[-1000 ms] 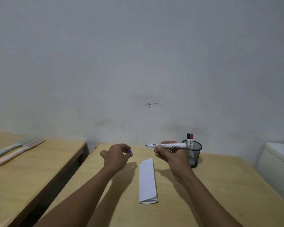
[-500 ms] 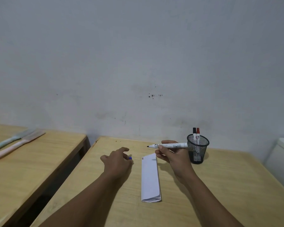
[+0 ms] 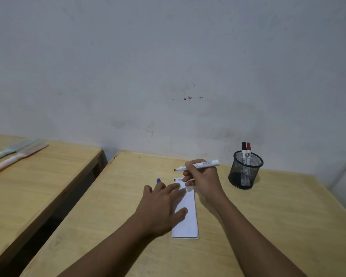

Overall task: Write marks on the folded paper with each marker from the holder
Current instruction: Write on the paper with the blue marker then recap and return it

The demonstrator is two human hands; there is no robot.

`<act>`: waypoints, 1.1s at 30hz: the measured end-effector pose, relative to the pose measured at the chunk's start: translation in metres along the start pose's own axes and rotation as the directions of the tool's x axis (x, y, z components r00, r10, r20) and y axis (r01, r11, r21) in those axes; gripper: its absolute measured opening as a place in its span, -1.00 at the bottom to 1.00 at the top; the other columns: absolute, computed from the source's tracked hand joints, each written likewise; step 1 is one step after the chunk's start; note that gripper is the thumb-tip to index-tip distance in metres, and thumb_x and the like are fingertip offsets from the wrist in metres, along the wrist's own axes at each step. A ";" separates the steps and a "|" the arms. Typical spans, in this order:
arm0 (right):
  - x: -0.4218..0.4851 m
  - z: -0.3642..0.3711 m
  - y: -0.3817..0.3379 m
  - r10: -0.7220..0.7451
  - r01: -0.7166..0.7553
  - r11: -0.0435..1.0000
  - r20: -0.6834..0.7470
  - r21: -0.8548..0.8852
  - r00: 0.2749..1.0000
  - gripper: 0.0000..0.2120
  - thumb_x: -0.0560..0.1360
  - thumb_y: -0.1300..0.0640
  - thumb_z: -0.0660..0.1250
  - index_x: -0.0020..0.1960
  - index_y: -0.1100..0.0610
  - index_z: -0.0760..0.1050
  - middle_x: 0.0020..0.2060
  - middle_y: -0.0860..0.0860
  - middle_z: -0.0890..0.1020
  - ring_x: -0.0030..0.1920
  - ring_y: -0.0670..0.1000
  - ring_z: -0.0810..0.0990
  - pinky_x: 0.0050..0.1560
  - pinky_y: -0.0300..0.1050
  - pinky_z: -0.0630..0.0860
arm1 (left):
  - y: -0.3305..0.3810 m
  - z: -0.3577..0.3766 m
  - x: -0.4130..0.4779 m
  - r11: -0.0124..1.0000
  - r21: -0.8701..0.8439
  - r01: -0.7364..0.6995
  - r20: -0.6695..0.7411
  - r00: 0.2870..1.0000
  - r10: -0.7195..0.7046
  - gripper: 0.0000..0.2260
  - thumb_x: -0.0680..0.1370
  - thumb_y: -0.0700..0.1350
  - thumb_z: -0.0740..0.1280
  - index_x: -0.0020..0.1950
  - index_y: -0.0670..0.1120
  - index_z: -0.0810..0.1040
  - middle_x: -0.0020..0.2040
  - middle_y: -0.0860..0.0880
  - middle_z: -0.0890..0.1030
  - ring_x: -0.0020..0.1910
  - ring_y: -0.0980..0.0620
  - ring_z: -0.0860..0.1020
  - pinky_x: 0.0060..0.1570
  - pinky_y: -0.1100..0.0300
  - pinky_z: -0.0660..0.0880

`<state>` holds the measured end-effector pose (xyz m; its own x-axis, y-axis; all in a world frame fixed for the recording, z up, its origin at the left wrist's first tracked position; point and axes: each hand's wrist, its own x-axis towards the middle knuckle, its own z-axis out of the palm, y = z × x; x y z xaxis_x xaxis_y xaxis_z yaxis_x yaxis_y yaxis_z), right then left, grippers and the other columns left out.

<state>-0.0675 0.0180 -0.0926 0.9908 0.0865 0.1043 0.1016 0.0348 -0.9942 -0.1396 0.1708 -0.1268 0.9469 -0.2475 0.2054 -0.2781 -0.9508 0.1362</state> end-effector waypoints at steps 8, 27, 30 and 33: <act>0.027 -0.001 0.032 -0.022 0.031 0.958 0.033 -0.285 0.999 -0.86 0.49 0.10 0.50 -0.08 0.19 0.64 -0.34 0.03 0.67 -0.43 -0.14 0.59 -0.39 -0.23 0.53 | -0.010 0.014 0.001 1.000 0.013 -0.008 0.056 0.998 0.007 -0.39 0.51 0.39 0.00 0.50 0.18 0.26 0.58 0.08 0.24 0.34 -0.03 0.27 0.18 -0.08 0.25; 0.033 0.002 0.046 -0.097 0.095 0.895 0.018 -0.436 0.995 -0.73 0.56 0.00 0.39 -0.25 0.11 0.63 -0.39 -0.02 0.68 -0.44 -0.17 0.60 -0.31 -0.24 0.53 | -0.012 0.016 0.003 0.999 0.038 -0.014 0.057 0.998 0.011 -0.30 0.45 0.50 -0.02 0.48 0.19 0.29 0.50 0.05 0.32 0.34 -0.03 0.28 0.13 -0.07 0.25; 0.033 0.002 0.046 -0.103 0.102 0.896 0.020 -0.432 0.994 -0.73 0.56 -0.01 0.40 -0.25 0.11 0.64 -0.41 -0.05 0.67 -0.44 -0.17 0.60 -0.29 -0.21 0.50 | -0.010 0.016 0.003 0.999 0.044 -0.016 0.062 0.998 0.013 -0.30 0.45 0.49 -0.04 0.46 0.16 0.32 0.50 0.04 0.33 0.33 -0.06 0.30 0.12 -0.08 0.26; 0.034 0.003 0.047 -0.107 0.107 0.887 0.026 -0.450 0.994 -0.73 0.55 -0.03 0.40 -0.22 0.12 0.67 -0.40 -0.04 0.69 -0.43 -0.13 0.61 -0.27 -0.15 0.53 | -0.009 0.015 0.003 0.999 0.052 -0.012 0.065 0.998 0.009 -0.29 0.44 0.49 -0.05 0.47 0.15 0.32 0.50 0.04 0.34 0.33 -0.07 0.30 0.11 -0.09 0.25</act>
<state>-0.0293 0.0253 -0.1360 0.9716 0.1080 0.2105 0.2364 -0.4078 -0.8820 -0.1322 0.1761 -0.1420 0.9528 -0.2675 0.1433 -0.2809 -0.9561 0.0831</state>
